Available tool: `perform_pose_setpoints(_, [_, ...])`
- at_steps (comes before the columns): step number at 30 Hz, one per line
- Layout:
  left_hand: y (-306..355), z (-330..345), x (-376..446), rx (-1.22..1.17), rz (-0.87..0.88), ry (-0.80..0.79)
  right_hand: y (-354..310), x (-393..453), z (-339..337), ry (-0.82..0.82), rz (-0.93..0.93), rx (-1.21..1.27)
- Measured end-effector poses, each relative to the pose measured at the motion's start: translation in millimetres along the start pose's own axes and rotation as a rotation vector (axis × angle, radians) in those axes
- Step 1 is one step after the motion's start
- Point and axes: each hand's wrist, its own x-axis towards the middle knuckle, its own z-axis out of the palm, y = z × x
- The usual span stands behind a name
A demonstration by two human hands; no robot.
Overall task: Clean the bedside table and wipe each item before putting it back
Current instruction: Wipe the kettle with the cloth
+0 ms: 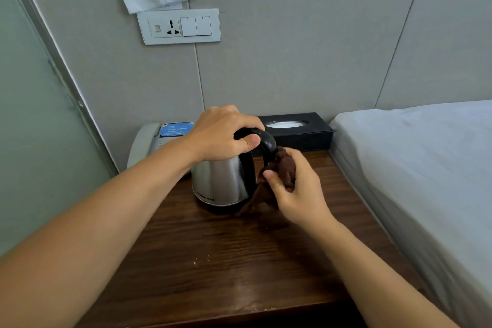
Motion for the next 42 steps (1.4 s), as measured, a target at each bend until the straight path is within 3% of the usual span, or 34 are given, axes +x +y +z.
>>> perform_pose_setpoints(4, [2,0,0,0.003,0.008,0.006,14,-1,-5,-0.179,0.102,-0.212])
perform_pose_setpoints(12, [3,0,0,0.007,0.006,0.014,-16,20,-7,0.104,-0.095,0.008])
perform_pose_setpoints(15, [1,-1,0,0.006,0.017,0.024,-6,12,-2,0.046,-0.074,0.02])
perform_pose_setpoints(20, [2,0,1,0.004,0.014,0.021,14,-7,3,-0.204,0.143,-0.088])
perform_pose_setpoints(29, [-1,2,2,0.001,0.006,0.014,-13,5,5,-0.007,-0.054,-0.094])
perform_pose_setpoints(37, [-4,6,4,0.006,-0.014,0.011,9,-10,13,-0.223,0.262,-0.176])
perform_pose_setpoints(42, [-6,5,4,0.017,-0.023,0.008,6,-5,8,-0.102,0.134,-0.2])
